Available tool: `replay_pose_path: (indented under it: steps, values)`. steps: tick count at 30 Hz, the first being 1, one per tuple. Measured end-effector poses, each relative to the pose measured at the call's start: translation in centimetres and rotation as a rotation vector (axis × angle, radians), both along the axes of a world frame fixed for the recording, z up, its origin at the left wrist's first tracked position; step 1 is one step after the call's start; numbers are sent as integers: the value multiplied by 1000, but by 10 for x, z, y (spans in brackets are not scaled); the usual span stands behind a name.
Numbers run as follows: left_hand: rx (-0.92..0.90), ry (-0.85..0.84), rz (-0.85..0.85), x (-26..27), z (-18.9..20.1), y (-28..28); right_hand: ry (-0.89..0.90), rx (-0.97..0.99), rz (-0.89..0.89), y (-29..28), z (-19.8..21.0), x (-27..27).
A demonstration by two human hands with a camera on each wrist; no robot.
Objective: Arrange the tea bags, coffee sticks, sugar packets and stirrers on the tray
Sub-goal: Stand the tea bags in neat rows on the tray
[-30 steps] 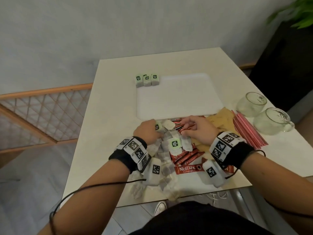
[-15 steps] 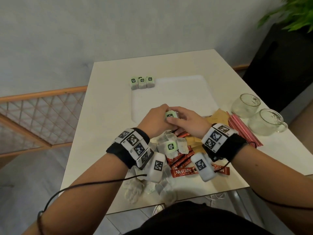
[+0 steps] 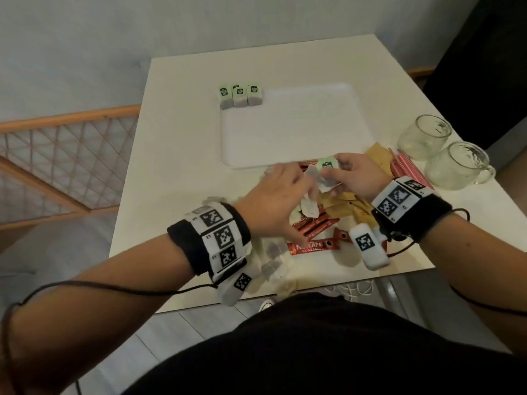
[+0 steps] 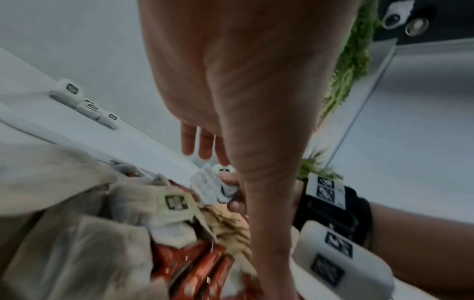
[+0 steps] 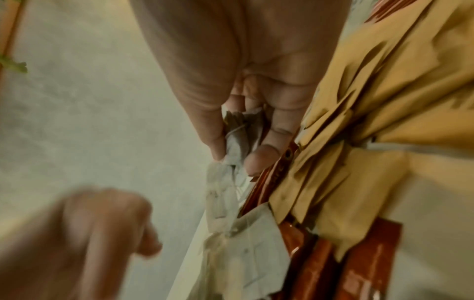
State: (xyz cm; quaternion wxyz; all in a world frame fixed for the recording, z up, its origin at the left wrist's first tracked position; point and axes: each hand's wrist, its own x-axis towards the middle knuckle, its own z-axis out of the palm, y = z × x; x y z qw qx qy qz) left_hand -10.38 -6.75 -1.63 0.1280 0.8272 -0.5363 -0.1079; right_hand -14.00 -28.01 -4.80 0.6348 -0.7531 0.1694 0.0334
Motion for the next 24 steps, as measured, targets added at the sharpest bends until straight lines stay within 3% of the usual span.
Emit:
replay_pose_path:
  steps: [4,7,22,24]
  values:
    - [348,4,-383,-19,-6,3,2,30,-63,-7,0,-3]
    - [498,-83,-465,-27,-15,1,-9,34,-81,-8,2,-5]
    - [475,5,-283,-12,-13,2,-73,-22,-82,-16,12,-3]
    - [453,91,-212,-6,-10,-1,-86,-26,-84,-16,16,-1]
